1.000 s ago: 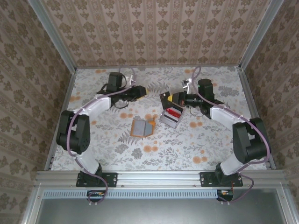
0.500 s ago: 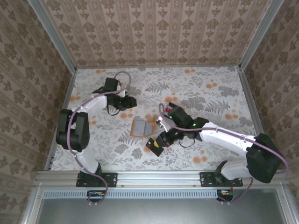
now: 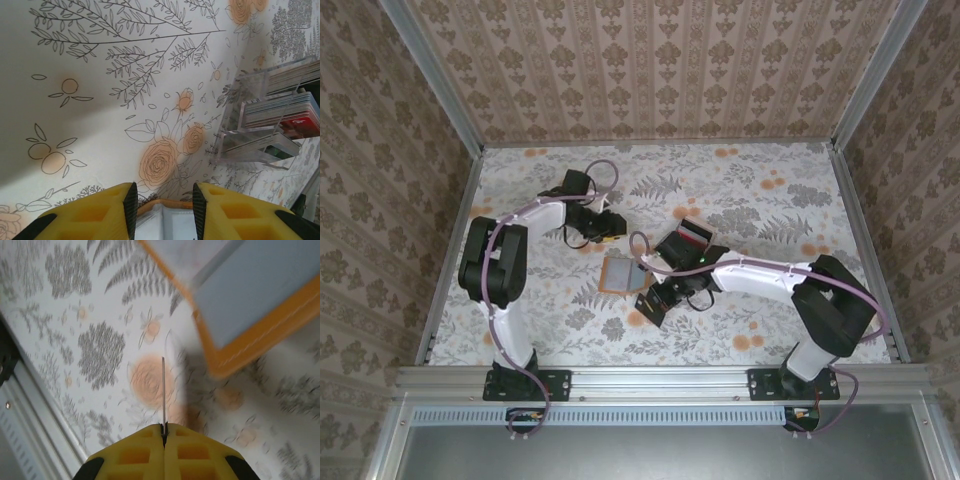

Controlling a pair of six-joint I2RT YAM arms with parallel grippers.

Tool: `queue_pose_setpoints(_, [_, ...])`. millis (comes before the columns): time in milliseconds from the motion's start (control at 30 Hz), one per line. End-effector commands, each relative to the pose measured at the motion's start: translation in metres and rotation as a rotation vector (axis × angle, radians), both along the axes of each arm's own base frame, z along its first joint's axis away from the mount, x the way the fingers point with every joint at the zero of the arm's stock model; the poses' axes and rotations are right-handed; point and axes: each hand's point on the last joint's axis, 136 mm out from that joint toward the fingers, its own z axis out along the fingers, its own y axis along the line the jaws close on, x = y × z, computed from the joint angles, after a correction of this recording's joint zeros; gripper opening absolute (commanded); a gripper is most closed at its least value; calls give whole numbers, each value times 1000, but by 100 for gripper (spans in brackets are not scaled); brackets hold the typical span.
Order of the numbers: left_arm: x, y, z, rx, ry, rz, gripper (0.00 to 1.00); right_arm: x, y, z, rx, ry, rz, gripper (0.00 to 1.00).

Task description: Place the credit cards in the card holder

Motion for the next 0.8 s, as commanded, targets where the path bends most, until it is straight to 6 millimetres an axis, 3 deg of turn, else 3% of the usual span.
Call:
queue_pose_setpoints(0, [-9, 6, -9, 25, 30, -8, 37, 39, 6, 10, 18, -86, -65, 0])
queue_pose_setpoints(267, [-35, 23, -25, 74, 64, 4, 37, 94, -2, 4, -73, -169, -132, 0])
queue_pose_setpoints(533, [-62, 21, -35, 67, 106, 6, 36, 140, 4, 11, -35, -221, -186, 0])
queue_pose_setpoints(767, [-89, 11, -33, 89, 111, -6, 36, 166, 21, 9, -2, -219, -193, 0])
